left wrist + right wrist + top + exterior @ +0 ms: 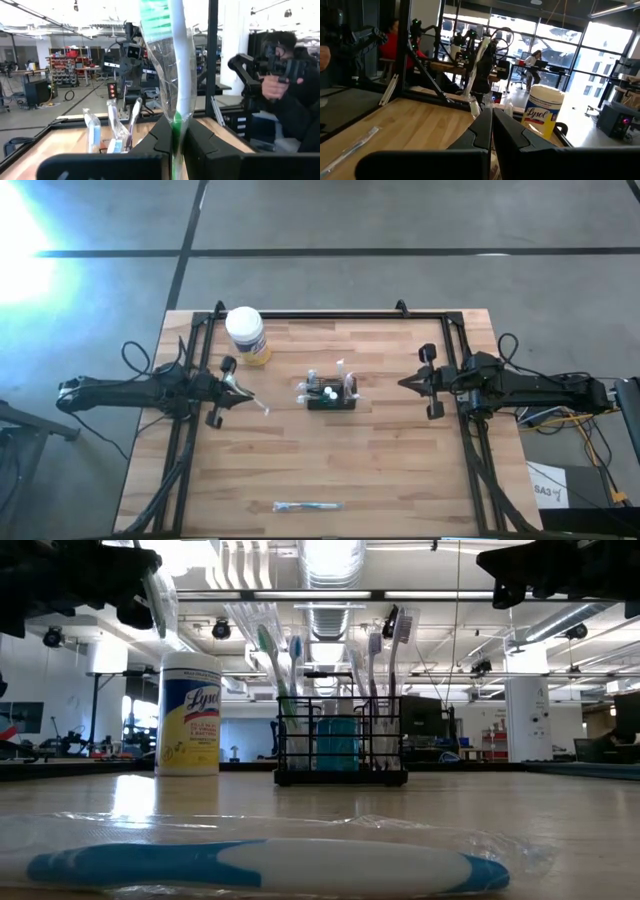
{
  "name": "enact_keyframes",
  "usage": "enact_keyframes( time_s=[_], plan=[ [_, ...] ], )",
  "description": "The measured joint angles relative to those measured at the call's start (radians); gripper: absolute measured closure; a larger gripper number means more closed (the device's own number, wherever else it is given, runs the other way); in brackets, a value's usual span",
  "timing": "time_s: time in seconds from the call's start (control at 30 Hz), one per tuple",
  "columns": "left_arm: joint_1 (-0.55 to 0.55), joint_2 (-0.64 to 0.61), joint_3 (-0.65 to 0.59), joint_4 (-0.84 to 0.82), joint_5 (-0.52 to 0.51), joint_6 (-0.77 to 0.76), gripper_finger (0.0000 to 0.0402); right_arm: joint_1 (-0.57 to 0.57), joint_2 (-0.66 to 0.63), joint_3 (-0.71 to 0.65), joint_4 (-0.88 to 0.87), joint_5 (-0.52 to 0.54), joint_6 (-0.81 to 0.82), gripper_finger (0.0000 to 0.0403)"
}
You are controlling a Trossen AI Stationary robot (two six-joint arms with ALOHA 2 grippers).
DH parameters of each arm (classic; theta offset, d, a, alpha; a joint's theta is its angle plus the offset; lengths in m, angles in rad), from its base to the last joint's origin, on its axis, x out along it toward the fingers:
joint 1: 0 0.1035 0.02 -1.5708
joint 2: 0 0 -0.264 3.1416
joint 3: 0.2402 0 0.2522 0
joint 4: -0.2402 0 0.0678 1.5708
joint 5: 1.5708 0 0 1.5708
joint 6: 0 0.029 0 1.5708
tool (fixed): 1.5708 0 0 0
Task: Pick & Place toothbrushing station
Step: Put the green toothbrush into the black wire organizer
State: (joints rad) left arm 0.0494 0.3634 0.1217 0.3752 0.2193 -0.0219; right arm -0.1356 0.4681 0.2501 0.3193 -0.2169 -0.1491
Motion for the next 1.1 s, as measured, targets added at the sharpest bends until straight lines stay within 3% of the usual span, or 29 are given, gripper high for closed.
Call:
enact_keyframes(
  time_s=[0.53,0.83,1.1],
  plan=[
    [0.000,0.046,0.079,0.020,-0.012,0.000,0.0380,0.000,0.000,0.000,0.005,0.010,0.000,0.0394],
    [-0.003,0.179,0.128,0.100,-0.028,-0.004,0.0380,0.000,0.000,0.000,0.006,0.010,-0.001,0.0394],
    [-0.033,0.320,0.244,0.135,-0.076,-0.021,0.0380,-0.001,0.000,0.000,0.006,0.010,-0.007,0.0394]
  ],
)
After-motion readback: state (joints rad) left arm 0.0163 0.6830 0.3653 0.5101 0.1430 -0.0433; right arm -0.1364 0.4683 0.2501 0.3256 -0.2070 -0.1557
